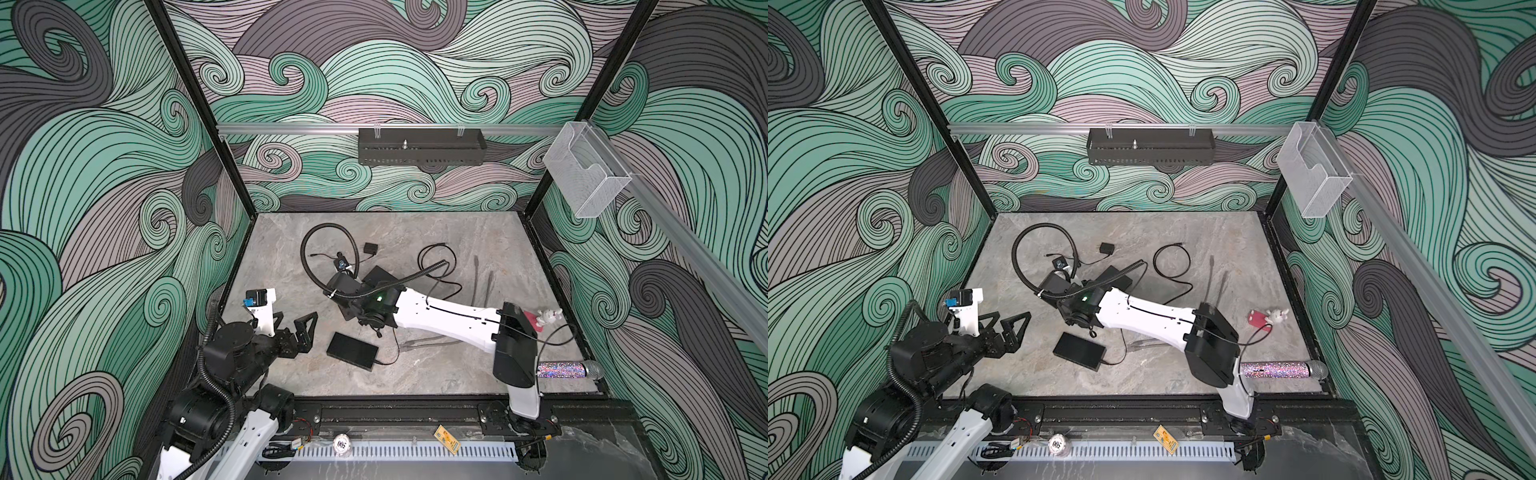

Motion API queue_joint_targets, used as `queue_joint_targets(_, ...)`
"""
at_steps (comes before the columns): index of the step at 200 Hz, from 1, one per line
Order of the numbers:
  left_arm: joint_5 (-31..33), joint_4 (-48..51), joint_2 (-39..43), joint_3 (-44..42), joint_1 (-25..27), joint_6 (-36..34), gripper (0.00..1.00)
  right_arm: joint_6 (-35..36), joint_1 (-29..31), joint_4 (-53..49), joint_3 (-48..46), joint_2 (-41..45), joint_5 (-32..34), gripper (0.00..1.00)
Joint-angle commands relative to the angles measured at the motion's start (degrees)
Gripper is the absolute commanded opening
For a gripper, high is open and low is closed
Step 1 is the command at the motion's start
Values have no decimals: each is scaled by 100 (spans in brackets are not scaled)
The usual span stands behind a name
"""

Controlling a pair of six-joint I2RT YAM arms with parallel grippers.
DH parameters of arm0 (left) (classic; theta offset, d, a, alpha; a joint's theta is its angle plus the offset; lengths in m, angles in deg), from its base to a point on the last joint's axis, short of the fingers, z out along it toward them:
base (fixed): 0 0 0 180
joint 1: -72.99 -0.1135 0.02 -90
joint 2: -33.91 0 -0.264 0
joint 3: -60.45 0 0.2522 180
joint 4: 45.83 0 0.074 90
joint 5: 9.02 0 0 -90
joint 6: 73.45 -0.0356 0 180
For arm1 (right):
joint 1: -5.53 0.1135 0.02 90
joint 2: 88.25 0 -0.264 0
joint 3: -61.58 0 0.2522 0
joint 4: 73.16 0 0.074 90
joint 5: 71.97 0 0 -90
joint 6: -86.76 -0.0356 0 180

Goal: Insert the plug into the switch port

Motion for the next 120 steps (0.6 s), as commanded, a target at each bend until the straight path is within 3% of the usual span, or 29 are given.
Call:
queue_joint_targets(1, -24, -53, 22, -21, -68, -52, 99, 402, -136, 246, 383, -433, -535, 30)
queue_joint_targets(72, 119, 45, -59, 40, -175, -4, 99, 484, -255, 266, 2720, -2267, -2091, 30)
queue_joint_targets(120, 119, 37, -161, 41, -337, -9, 99, 430, -417, 165, 4846, -3742, -2624, 30)
